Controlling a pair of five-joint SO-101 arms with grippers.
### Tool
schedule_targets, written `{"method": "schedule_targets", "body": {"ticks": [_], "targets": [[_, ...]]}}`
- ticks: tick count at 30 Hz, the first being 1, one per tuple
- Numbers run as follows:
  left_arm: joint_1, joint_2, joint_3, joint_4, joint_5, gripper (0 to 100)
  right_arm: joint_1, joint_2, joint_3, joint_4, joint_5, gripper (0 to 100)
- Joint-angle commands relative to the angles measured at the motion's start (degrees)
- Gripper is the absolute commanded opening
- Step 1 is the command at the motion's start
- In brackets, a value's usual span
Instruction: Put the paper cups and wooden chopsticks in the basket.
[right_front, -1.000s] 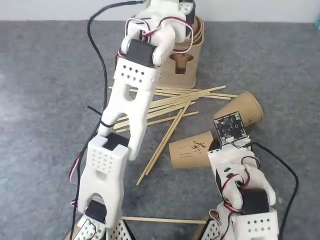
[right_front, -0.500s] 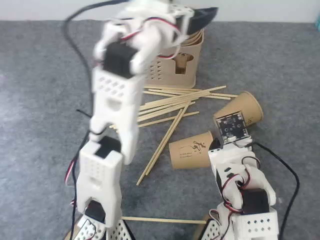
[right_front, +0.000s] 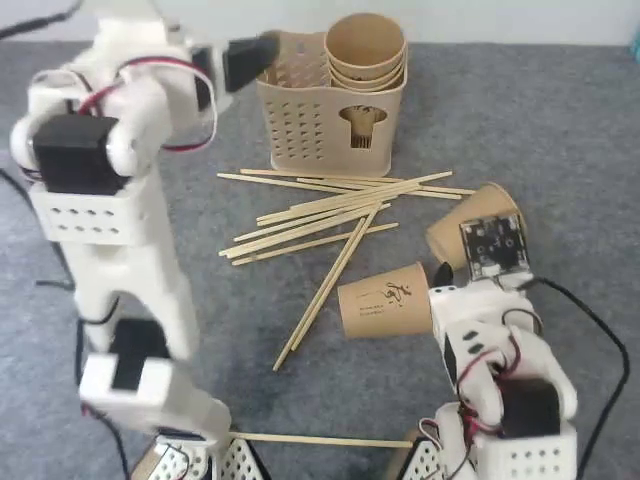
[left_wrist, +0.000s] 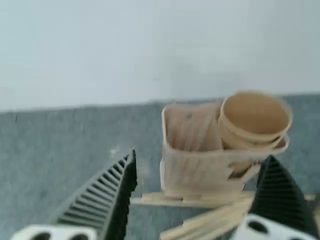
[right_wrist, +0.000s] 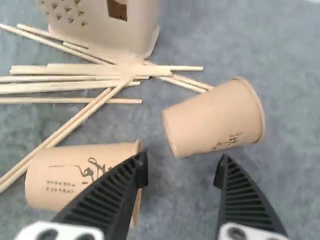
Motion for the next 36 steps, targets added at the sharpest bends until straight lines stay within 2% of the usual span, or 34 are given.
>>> {"method": "schedule_targets", "body": {"ticks": [1,5,9,15,23,29,36], "targets": [[-1.4,-9.8,14.7,1.2,0.8,36,-1.0,9.0,-5.1,-0.7,0.7,22.7],[-4.0,-17.1,28.4,0.3,0.8,36,-2.2,15.0,-7.0,-0.2,0.5,22.9],[-7.7,-23.5,42.0,-3.0,0.8,36,-8.1,18.9,-8.7,3.4,0.5,23.0],[-12.0,-34.2,64.8,-13.1,0.8,36,-11.8,22.8,-11.1,5.9,0.7,23.1],[-12.0,-52.0,92.7,-27.2,0.8,36,-11.9,29.8,-10.7,5.3,1.0,23.1],[-12.1,-60.6,100.2,-31.1,0.8,36,-12.4,32.7,-9.9,3.6,1.1,23.0],[-12.0,-59.7,100.2,-31.3,0.8,36,-17.5,32.7,-1.8,-4.0,0.5,22.6]]}}
